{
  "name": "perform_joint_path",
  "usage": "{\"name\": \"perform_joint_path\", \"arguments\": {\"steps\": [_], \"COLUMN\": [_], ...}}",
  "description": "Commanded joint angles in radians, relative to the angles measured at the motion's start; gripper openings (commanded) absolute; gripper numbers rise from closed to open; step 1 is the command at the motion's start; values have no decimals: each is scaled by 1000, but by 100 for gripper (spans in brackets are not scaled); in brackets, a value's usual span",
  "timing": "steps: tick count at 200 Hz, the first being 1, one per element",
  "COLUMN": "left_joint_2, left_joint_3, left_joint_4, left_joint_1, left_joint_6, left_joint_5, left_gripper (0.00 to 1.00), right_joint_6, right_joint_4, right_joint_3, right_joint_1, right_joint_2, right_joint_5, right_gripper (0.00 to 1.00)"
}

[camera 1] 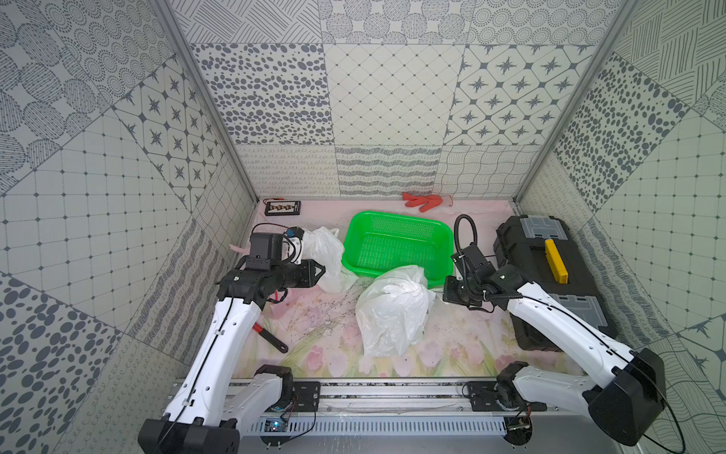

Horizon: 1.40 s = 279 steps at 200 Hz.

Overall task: Place the pears into plastic bags & tie knots
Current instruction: Tie the plastic bag at the center of the board.

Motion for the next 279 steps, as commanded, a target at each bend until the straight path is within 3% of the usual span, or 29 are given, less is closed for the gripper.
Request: {"name": "perform_joint_path", "arguments": {"steps": [1,23,46,115,143,175,209,233,252,269,279], "left_joint_2": [1,2,45,169,198,231,238,222,195,181,174], "left_joint_3": [12,-19,-20,-37,-46,-40,-13,26,11,-46,-76], "left_joint_4": [-6,61,104,271,339,368,313,118,-31,-78,-69], "left_joint_1": [-101,-162,-218,-306,-309,-312,-312,-285,-203,-84,-58], "left_joint_6": [-79,-122,-137,-179,-212,-222,-188,-53,59,67,47], "left_joint_5": [217,221,209,219,233,245,226,140,-33,-119,-123], "left_gripper": [51,63,68,66,57,40,0,0,0,0,0], "right_joint_6": [37,59,59,81,89,89,87,66,6,-36,-43], "right_joint_4": [78,116,124,157,171,177,171,86,-38,-115,-122], "right_joint_3": [30,39,64,36,32,30,23,12,0,-10,-21], "right_joint_1": [21,47,74,95,102,104,105,93,62,50,46], "right_joint_2": [-12,13,53,68,75,80,72,61,70,99,113], "right_joint_5": [-65,-82,-81,-89,-90,-89,-70,17,132,232,258], "right_gripper": [0,0,0,0,0,0,0,0,0,0,0]}}
